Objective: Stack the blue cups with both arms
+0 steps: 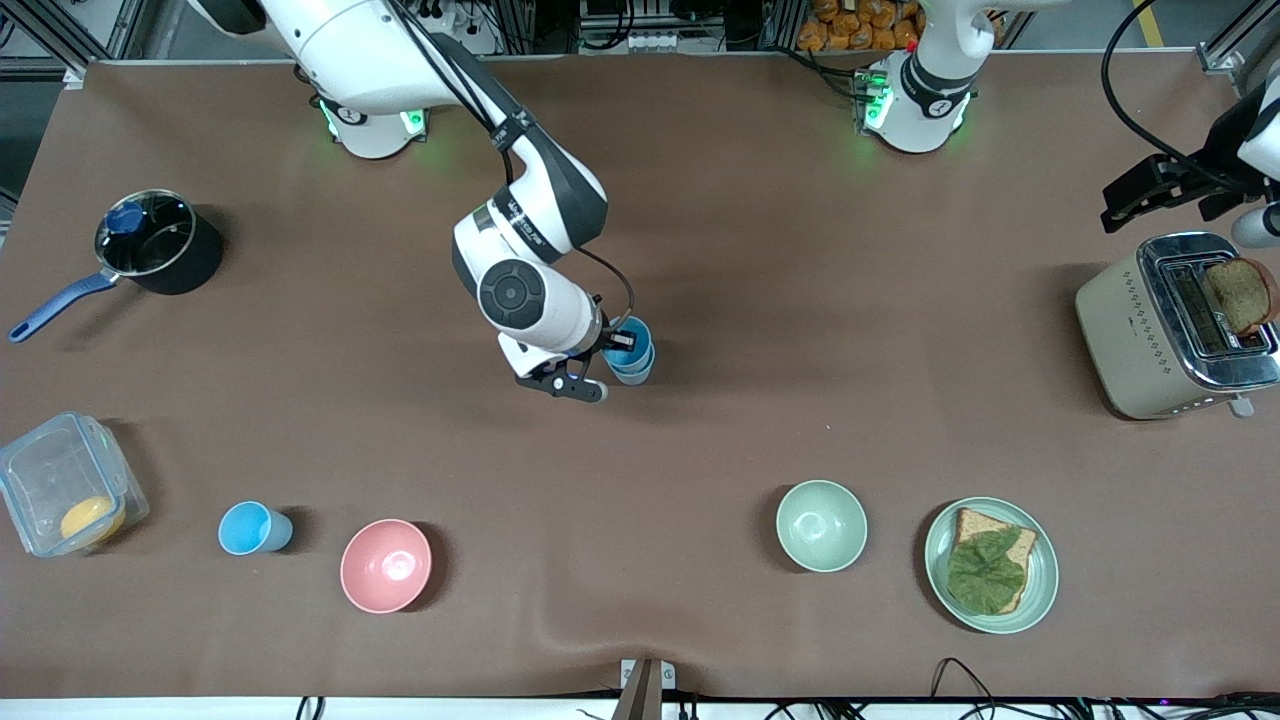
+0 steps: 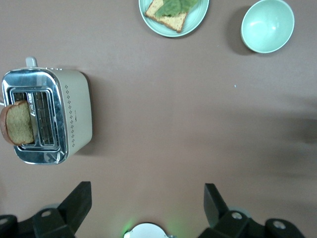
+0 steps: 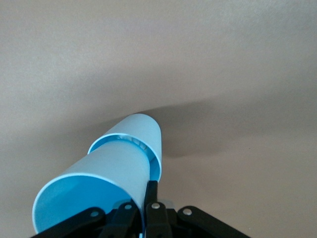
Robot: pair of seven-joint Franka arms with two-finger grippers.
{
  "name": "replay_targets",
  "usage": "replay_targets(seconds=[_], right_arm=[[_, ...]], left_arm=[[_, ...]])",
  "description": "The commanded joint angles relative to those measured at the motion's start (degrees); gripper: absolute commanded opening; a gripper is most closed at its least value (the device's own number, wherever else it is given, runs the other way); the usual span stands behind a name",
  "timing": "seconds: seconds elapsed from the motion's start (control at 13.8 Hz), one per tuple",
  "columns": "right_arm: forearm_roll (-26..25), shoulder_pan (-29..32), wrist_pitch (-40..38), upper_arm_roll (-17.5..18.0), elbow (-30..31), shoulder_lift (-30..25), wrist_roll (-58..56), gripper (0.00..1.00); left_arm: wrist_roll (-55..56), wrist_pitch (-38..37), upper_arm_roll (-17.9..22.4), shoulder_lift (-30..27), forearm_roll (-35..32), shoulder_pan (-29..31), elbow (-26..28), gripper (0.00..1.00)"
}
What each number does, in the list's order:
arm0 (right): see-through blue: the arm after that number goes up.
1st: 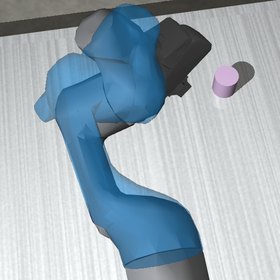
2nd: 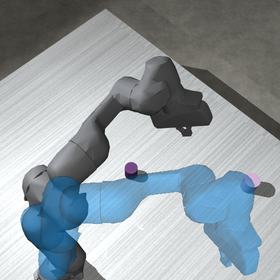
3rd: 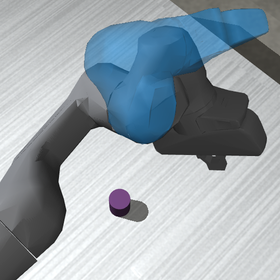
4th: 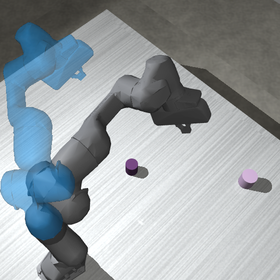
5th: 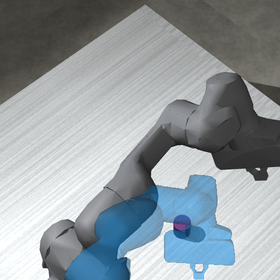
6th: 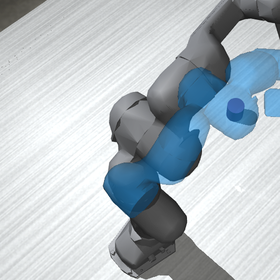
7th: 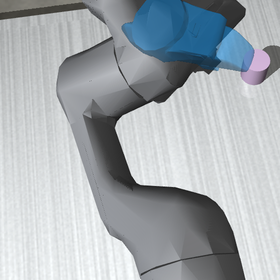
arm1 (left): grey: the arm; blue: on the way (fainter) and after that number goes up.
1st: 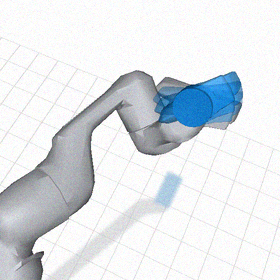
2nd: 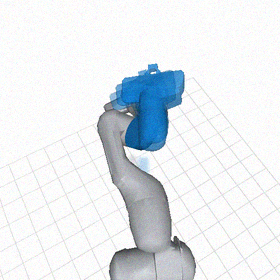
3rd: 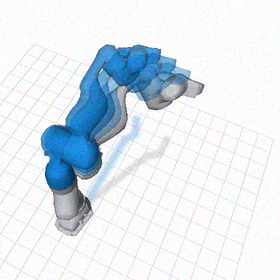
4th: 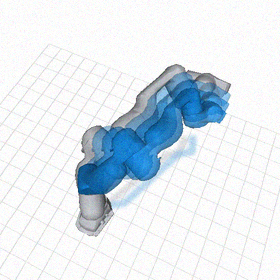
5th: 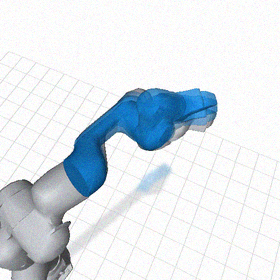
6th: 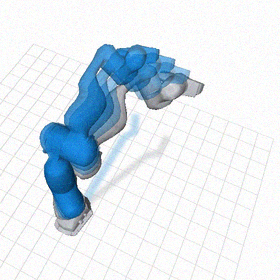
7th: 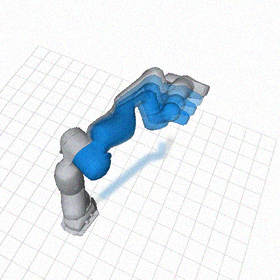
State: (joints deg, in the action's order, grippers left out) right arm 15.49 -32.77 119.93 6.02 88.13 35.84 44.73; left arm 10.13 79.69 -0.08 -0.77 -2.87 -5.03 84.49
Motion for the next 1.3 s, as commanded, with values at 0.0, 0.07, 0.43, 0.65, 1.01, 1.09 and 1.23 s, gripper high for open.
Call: replay_targets(seconds=[0.0, 0.07, 0.43, 0.65, 1.01, 1.09, 1.23], right_arm=[[0.86, -0.98, -0.31, -0.57, -1.30, 0.89, 1.15, 0.00], [0.86, -1.07, -0.40, -0.57, -1.21, 0.89, 1.15, 0.00], [0.78, -0.98, -1.02, -0.57, -1.29, 0.63, 2.82, 1.00], [0.25, 0.59, -1.54, -0.92, -1.47, -0.68, 0.99, 1.00], [0.16, 10.51, -9.79, -1.01, -1.21, -5.25, -13.67, 1.00], [0.07, 12.62, -12.07, -1.01, -1.21, -6.39, -16.57, 1.00], [-0.45, 17.45, -16.55, -1.28, -1.30, -8.94, -22.28, 1.00]], left_arm=[[-1.78, -0.76, 1.23, -2.22, 0.94, -1.03, 1.56, 1.00], [-1.96, -0.76, 1.23, -2.22, 0.94, -1.03, 1.55, 1.00], [-4.93, -0.76, 1.23, -2.57, 1.11, -0.24, 1.73, 1.00], [-5.56, -0.76, 1.23, -3.01, 2.70, 0.90, 2.25, 1.00], [-5.91, 0.73, 1.23, -6.00, 2.96, 0.82, 6.47, 1.00], [-6.00, 0.82, 1.23, -6.18, 2.96, 0.73, 6.65, 1.00], [-6.00, 1.00, 1.23, -6.00, 2.70, 0.12, 6.04, 1.00]])
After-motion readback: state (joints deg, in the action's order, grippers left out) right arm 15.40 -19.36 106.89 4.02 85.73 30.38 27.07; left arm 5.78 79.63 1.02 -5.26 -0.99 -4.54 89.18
